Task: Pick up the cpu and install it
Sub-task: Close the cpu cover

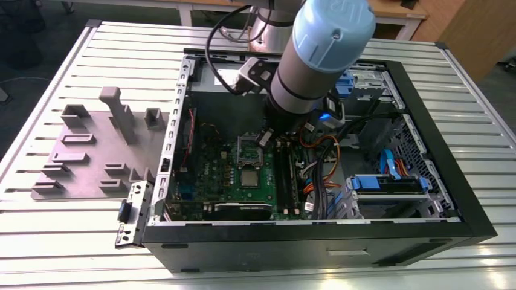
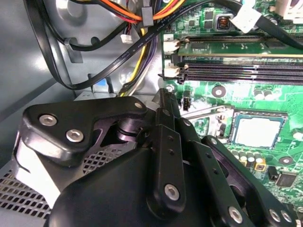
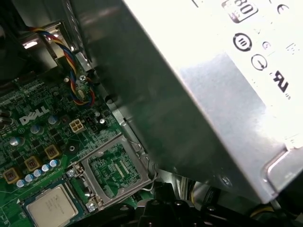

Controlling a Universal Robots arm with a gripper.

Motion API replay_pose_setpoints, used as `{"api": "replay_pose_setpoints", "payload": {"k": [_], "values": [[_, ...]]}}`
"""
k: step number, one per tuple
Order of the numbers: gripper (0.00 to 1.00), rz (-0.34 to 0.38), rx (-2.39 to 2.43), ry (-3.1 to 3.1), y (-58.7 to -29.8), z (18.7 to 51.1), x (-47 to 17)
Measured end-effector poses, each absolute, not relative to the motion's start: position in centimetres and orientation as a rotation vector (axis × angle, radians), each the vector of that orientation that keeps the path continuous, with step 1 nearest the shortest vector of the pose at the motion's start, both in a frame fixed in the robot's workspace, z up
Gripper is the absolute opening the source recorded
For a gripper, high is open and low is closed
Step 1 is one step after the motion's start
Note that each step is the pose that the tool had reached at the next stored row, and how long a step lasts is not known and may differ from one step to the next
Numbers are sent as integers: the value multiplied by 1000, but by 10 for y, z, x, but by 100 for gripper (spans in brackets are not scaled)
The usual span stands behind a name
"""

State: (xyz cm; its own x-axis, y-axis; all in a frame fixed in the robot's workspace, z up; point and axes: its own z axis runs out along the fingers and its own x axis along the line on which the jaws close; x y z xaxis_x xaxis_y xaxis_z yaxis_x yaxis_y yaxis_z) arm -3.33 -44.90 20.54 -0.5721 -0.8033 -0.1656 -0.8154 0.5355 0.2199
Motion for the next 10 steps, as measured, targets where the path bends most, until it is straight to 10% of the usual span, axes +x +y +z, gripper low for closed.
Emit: {"api": "replay_pose_setpoints", "payload": {"k": [10], "values": [[11, 420, -1432, 2716, -450, 209, -34]]}}
